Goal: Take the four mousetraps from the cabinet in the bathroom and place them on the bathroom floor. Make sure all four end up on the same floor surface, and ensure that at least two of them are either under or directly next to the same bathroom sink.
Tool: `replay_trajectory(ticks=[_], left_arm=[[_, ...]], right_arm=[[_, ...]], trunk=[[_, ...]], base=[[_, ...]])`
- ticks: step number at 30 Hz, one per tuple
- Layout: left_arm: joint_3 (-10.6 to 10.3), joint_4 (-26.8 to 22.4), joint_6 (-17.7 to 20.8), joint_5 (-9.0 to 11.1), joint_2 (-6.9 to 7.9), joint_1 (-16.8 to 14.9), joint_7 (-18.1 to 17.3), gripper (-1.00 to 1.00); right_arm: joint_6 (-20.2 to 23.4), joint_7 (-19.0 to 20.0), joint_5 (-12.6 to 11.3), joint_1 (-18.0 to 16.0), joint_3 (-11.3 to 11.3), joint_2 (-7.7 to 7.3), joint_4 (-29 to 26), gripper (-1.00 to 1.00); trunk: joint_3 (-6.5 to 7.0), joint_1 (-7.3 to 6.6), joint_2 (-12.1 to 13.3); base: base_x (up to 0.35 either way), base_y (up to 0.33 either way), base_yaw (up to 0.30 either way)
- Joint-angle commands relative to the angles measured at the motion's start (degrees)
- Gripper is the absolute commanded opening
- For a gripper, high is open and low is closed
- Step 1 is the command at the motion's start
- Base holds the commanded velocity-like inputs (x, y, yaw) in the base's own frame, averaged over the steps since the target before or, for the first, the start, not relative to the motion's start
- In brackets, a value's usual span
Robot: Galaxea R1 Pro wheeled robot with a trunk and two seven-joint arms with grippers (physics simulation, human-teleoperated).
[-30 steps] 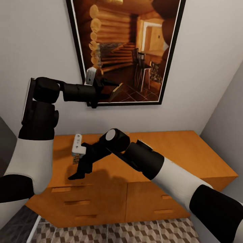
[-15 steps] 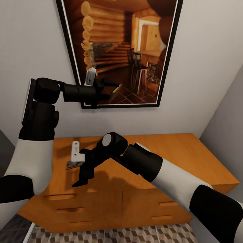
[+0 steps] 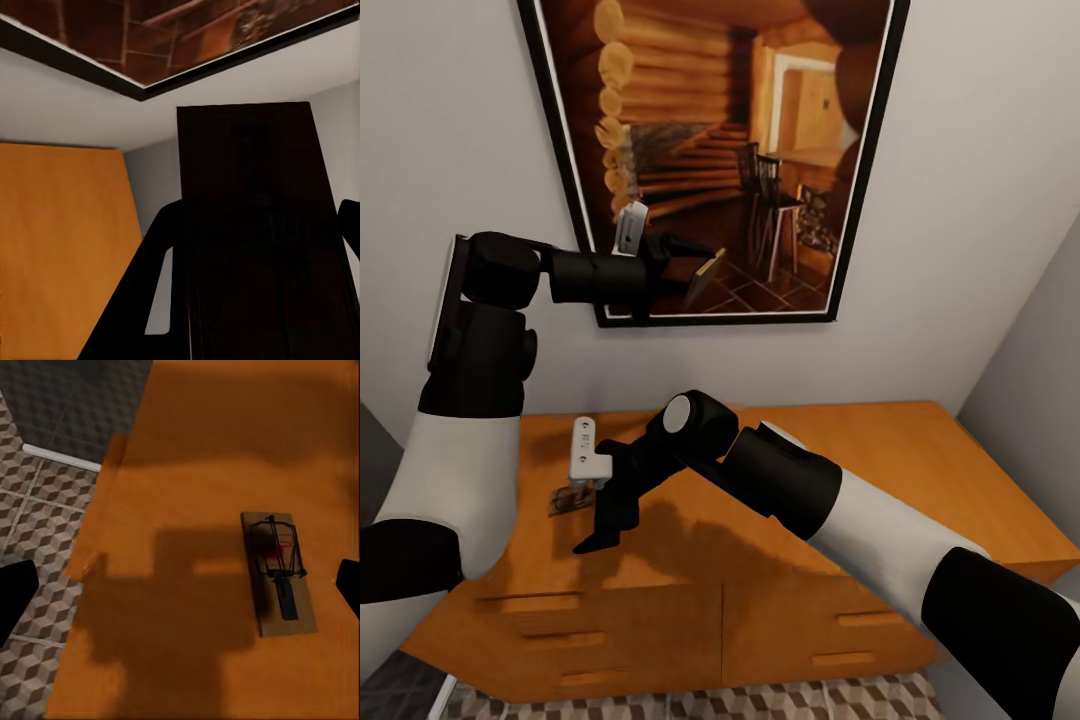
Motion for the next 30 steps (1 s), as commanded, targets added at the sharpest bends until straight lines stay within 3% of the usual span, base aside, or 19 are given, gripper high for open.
replay_trajectory(ticks=[1,30], left_arm=[[0.0,0.0,0.3,0.4,0.01,-0.1,0.5,-1.0],[0.0,-0.1,0.3,0.4,-0.02,0.5,0.1,-1.0]], right_arm=[[0.2,0.4,0.5,0.0,0.0,0.03,-0.1,1.0],[0.1,0.3,0.3,-0.1,-0.1,0.03,-0.6,1.0]], trunk=[[-0.06,0.03,0.0],[-0.06,0.03,0.0]], base=[[0.263,0.0,0.0],[0.1,0.021,0.0]])
